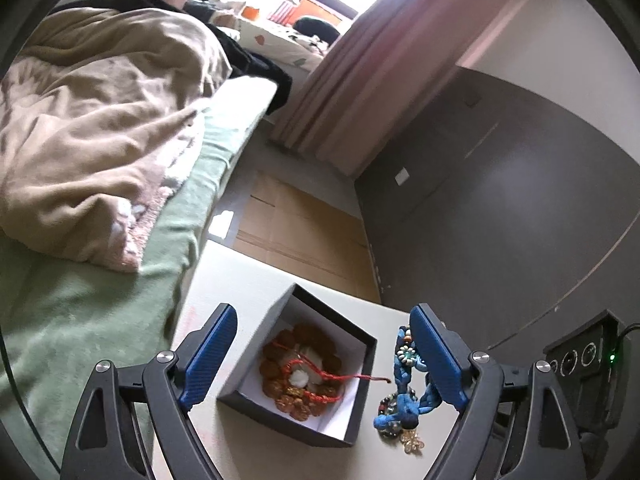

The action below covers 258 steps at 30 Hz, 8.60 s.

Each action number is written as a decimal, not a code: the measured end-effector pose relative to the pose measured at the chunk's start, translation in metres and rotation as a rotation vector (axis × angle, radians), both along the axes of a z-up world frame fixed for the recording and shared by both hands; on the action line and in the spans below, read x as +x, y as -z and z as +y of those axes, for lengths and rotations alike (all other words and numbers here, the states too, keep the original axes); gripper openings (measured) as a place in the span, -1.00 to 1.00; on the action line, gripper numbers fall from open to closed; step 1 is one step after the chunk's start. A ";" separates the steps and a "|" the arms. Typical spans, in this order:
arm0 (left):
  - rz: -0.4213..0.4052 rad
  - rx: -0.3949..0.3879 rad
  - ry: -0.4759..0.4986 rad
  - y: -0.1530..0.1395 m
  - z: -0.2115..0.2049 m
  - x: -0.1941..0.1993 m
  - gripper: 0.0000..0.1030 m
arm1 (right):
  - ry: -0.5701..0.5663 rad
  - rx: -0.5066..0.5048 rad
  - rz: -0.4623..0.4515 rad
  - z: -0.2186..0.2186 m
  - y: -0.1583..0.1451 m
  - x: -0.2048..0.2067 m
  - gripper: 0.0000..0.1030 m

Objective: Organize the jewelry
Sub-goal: 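Carry the red cord into the black box with the left tool while the right tool grasps the blue beads, then lower the blue beaded bracelets into the black box and open the right tool, then close the left tool on the green-and-dark beaded bracelet, then carry the beaded bracelet into the box with the left tool while the right tool grasps the gold butterfly bracelet, then lower the gold butterfly charm into the box and open the right tool, then close the left tool on the black-and-green beaded bracelet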

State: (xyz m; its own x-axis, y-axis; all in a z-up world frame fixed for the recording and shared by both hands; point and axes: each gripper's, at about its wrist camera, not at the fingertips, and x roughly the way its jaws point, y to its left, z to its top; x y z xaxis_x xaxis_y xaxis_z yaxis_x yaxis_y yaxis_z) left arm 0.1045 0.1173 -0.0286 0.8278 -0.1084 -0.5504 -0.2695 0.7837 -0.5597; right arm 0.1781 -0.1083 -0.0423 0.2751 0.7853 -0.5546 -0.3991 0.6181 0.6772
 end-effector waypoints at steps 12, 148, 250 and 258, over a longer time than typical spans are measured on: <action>-0.021 -0.014 -0.020 -0.006 0.012 -0.009 0.71 | 0.043 -0.097 0.021 0.024 0.011 0.007 0.41; 0.086 0.115 0.246 0.012 -0.106 0.008 -0.66 | 0.137 -0.571 0.127 -0.088 0.061 0.010 0.07; 0.113 0.172 0.309 0.026 -0.148 0.019 0.17 | 0.283 -0.368 0.139 -0.135 0.021 0.007 0.35; 0.189 0.236 0.352 0.049 -0.171 0.037 -0.07 | 0.308 -0.338 0.165 -0.155 0.020 0.014 0.35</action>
